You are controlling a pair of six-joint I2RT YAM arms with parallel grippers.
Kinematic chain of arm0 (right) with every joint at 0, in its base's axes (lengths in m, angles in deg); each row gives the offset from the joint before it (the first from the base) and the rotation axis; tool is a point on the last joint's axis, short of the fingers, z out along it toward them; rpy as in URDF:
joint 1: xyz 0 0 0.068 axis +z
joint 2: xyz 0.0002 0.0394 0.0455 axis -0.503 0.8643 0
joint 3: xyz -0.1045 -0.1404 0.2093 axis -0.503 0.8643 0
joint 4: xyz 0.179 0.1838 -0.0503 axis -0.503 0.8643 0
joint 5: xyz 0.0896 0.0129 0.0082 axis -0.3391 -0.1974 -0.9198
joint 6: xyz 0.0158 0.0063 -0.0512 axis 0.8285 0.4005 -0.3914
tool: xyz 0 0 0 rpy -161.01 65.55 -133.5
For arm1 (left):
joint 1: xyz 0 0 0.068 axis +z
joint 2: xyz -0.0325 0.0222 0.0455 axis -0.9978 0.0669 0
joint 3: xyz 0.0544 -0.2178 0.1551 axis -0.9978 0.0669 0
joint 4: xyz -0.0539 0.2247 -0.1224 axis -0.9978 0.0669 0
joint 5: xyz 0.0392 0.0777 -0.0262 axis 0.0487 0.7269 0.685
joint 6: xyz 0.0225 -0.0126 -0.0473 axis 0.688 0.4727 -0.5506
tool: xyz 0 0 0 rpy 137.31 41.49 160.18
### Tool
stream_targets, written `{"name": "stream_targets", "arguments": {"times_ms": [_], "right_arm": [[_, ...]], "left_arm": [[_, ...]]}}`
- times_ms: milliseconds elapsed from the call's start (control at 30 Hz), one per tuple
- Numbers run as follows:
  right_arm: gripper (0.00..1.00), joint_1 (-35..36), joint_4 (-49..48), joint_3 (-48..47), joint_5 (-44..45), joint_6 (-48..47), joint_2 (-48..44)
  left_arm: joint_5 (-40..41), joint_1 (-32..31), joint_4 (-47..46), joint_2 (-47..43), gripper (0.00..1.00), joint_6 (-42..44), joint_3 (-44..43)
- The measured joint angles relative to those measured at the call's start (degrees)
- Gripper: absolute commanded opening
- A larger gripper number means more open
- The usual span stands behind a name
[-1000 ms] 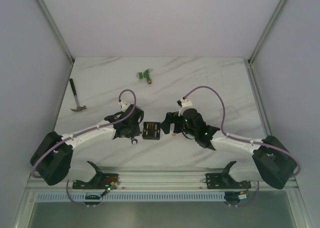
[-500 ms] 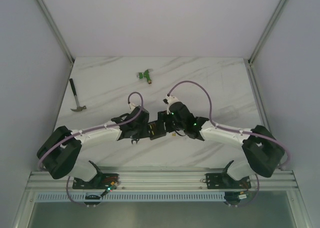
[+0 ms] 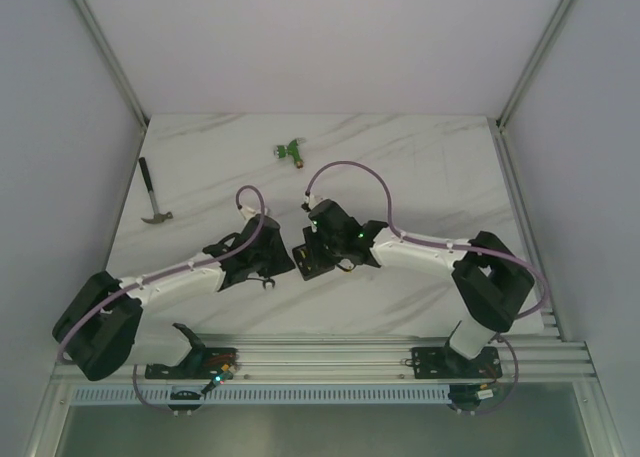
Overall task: Snap on the fuse box
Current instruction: Adjust the fuse in the fuse box base.
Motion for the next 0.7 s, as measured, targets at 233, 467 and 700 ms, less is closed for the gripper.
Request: {"name": "stream_targets", "arguments": {"times_ms": [233,467,700], "right_arm": [[0.15,0.68,3.21,-3.08,0.22,-0.04,3.23],[0.06,1.09,4.85,-4.31,0.26,0.11,4.81],[0.01,1.16,5.51,-4.85,0.46,0.26,5.11]], "left_arm": [[-0.46,1.44,-1.7,-1.01,0.37,-0.15,2.38],[-2.4,1.6,-3.61,-1.01,0.38,-0.39,2.64],[-4.11,1.6,-5.31,-0.83,0.37,-0.85,2.64]]}}
